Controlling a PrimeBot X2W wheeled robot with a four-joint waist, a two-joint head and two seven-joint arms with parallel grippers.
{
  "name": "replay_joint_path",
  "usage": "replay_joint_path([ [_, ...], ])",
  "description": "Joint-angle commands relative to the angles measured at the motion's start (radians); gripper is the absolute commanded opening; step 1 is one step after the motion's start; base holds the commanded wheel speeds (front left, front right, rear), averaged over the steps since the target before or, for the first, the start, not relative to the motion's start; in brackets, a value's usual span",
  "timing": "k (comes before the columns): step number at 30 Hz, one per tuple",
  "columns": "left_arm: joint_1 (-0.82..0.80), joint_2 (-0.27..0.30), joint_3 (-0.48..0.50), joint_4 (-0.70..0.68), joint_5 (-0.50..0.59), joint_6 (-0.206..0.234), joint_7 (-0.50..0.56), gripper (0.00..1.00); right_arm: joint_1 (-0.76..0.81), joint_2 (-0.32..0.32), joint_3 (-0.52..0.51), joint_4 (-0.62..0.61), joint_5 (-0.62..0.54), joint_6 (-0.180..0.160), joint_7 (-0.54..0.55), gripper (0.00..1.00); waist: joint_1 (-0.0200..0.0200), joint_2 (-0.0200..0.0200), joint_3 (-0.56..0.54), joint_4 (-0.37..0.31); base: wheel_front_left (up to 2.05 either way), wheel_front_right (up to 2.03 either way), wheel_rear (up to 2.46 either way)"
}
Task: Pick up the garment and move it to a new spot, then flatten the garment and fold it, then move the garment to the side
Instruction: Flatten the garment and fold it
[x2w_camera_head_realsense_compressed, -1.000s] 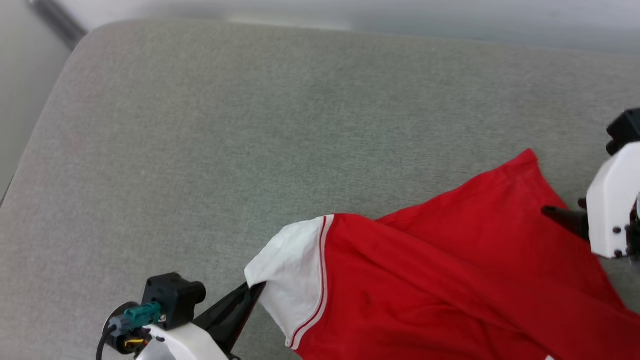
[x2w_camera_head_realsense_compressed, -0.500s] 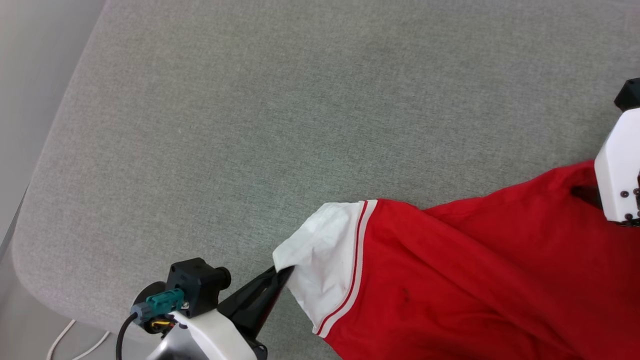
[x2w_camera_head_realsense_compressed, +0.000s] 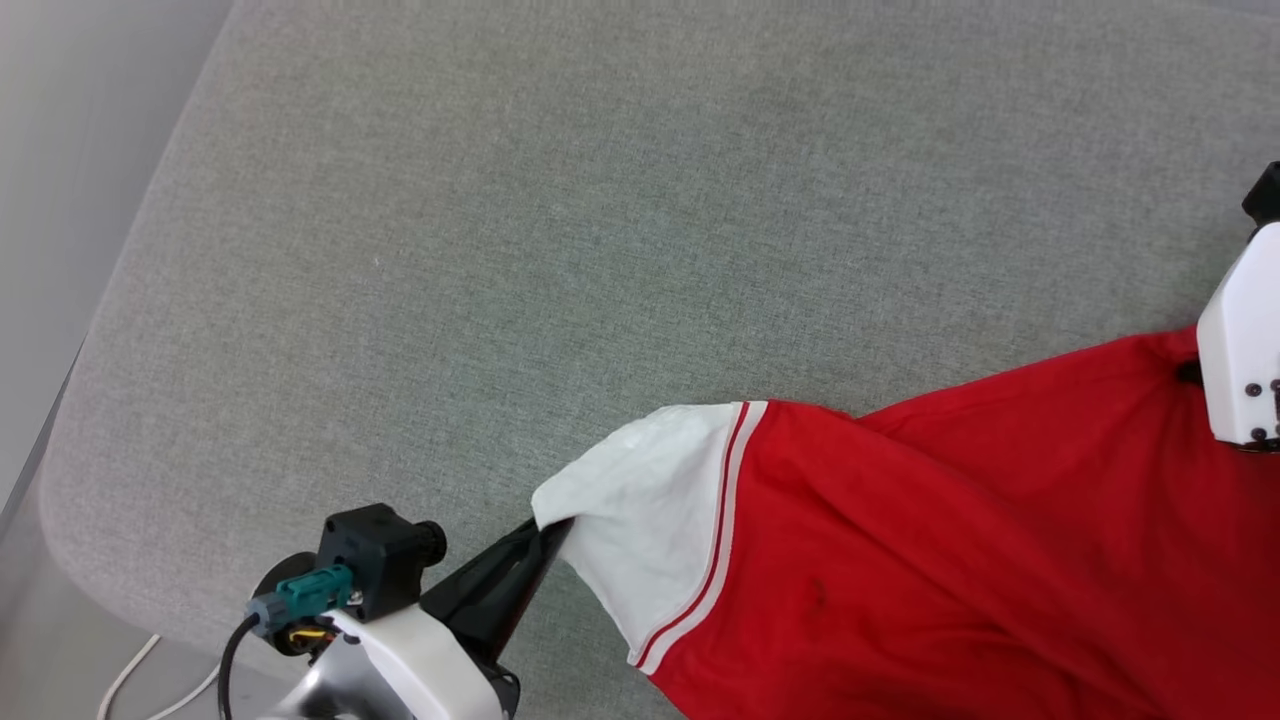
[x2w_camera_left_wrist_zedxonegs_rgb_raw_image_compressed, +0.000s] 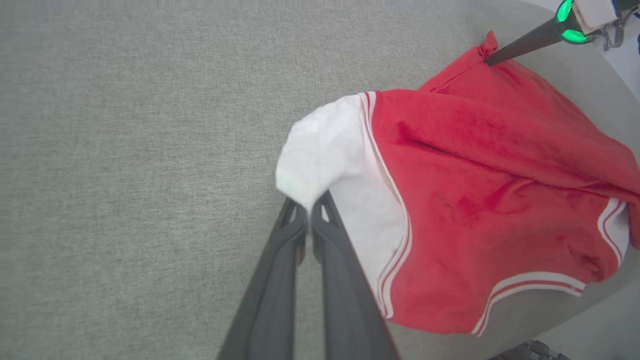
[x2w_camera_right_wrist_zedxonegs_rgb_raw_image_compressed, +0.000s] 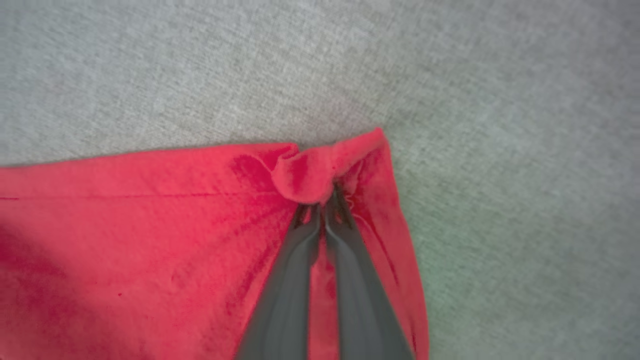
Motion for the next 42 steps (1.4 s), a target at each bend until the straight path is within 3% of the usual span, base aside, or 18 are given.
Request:
replay_joint_path([
  [1, -0.003, 0.008, 0.009, 0.002, 0.002, 0.008, -0.007, 0.0, 0.028, 0.014, 0.012, 0.03, 0.011, 0.0, -0.026, 0.0, -0.0001, 0.0, -0.03, -0.016, 0.0, 0.0, 0.0],
  [7, 0.016, 0.036, 0.038, -0.018, 0.004, 0.024, -0.019, 0.0, -0.015, 0.02, 0.024, 0.035, 0.049, 0.0, -0.145, 0.0, -0.0001, 0.0, -0.121, -0.066, 0.0, 0.0, 0.0],
  [15, 0.031, 0.106, 0.137, -0.07, 0.005, 0.081, -0.03, 0.0, -0.031, 0.053, 0.008, 0.009, 0.157, 0.0, -0.261, 0.0, -0.0001, 0.0, -0.251, -0.141, 0.0, 0.0, 0.0],
  [21, -0.001, 0.153, 0.241, -0.141, -0.03, 0.116, -0.027, 0.0, -0.01, 0.073, -0.025, -0.099, 0.228, 0.0, -0.342, 0.0, -0.0001, 0.0, -0.344, -0.206, 0.0, 0.0, 0.0],
  [28, -0.064, 0.15, 0.33, -0.192, -0.054, 0.151, -0.049, 0.0, 0.022, 0.108, -0.055, -0.223, 0.252, 0.0, -0.42, 0.0, -0.0001, 0.0, -0.39, -0.257, 0.0, 0.0, 0.0],
  [30, -0.092, 0.17, 0.345, -0.206, -0.052, 0.141, -0.039, 0.0, 0.032, 0.108, -0.048, -0.265, 0.259, 0.0, -0.456, 0.0, -0.0001, 0.0, -0.402, -0.273, 0.0, 0.0, 0.0],
  [36, -0.23, 0.195, 0.424, -0.253, -0.066, 0.156, -0.02, 0.0, 0.013, 0.123, -0.051, -0.354, 0.251, 0.0, -0.554, 0.0, -0.0001, 0.0, -0.414, -0.328, 0.0, 0.0, 0.0],
  [42, -0.399, 0.214, 0.48, -0.256, -0.069, 0.159, -0.005, 0.0, -0.047, 0.137, -0.049, -0.41, 0.243, 0.0, -0.579, 0.0, -0.0001, 0.0, -0.386, -0.37, 0.0, 0.0, 0.0],
])
